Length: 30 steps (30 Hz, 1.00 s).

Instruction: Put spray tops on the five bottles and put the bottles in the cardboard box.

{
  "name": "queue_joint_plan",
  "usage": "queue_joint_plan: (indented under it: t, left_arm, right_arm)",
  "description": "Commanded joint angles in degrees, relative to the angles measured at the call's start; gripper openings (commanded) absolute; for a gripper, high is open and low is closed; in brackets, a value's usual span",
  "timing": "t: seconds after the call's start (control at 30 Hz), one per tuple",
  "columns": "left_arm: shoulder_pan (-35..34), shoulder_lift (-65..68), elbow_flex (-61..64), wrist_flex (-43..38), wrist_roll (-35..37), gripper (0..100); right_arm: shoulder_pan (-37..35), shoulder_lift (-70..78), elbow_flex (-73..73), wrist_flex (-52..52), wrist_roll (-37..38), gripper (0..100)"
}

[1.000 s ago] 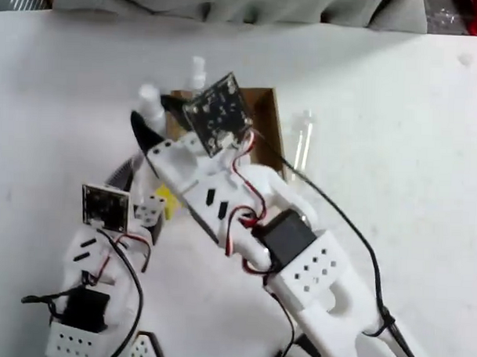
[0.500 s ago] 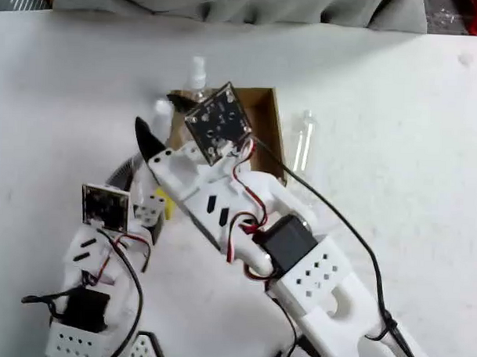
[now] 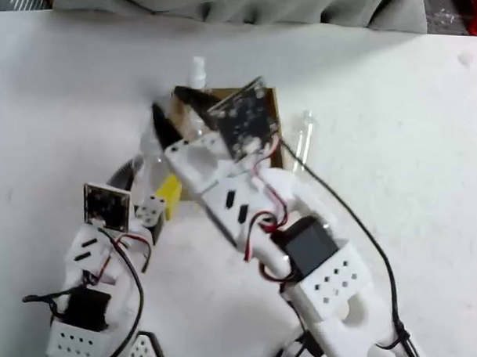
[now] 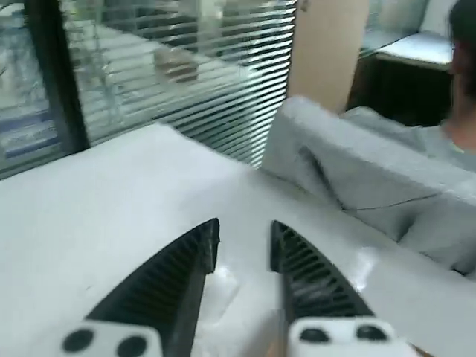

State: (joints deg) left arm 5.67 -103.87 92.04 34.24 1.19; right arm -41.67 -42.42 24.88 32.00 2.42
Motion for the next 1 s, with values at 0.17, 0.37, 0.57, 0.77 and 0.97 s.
queue_joint_plan:
  t: [0.17, 0.37, 0.57, 0.77, 0.97]
  left_arm:
    - [0.13, -0.84, -0.70, -1.85, -0.44, 2]
    - [0.04, -0.84, -0.70, -1.85, -0.44, 2]
    - [0.04, -0.84, -0.70, -1.85, -0.44, 2]
    - [0.04, -0.84, -0.70, -1.85, -0.35, 2]
    - [0.04, -0.84, -1.23, -1.67, 6.77, 2]
  right_arm:
    - [2.15, 4.62, -3.34, 0.13, 0.26, 1.8]
    - [-1.19, 9.01, -3.34, 4.35, 0.26, 1.5]
    - [-2.68, 4.97, -3.69, 6.29, 0.79, 1.5]
    - [2.24, 1.80, -3.69, 6.37, 0.79, 1.5]
    - [8.13, -0.31, -1.76, 9.98, 0.26, 1.5]
